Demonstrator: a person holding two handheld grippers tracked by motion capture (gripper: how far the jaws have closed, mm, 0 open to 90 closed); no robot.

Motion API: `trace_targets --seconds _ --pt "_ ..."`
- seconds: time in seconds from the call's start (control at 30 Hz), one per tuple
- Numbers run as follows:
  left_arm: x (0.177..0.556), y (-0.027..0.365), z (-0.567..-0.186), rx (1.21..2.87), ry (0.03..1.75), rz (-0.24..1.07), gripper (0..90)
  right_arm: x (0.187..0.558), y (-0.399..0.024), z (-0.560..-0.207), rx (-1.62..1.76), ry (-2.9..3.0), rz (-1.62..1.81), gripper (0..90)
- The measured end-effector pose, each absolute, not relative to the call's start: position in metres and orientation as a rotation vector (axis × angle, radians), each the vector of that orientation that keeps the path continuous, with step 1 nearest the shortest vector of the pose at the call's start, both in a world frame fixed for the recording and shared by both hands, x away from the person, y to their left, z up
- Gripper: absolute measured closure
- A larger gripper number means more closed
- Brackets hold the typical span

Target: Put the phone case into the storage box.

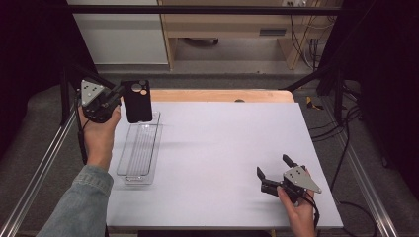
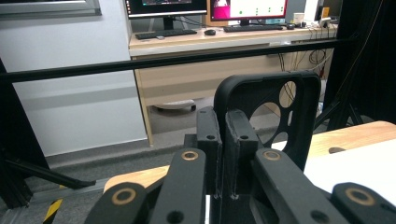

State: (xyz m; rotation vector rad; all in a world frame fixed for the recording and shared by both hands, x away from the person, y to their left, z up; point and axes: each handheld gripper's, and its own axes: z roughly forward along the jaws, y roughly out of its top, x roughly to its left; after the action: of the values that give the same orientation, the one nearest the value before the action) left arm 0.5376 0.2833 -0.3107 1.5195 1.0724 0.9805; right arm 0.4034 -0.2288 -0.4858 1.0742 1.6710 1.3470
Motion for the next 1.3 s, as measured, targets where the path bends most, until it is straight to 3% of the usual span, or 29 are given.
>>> trace_targets --seconds 1.3 --pt "0.544 0.288 -0.336 1.527 1.119 0.969 85.4 0.403 -0.228 -0.485 1.073 1.661 1.368 2.7"
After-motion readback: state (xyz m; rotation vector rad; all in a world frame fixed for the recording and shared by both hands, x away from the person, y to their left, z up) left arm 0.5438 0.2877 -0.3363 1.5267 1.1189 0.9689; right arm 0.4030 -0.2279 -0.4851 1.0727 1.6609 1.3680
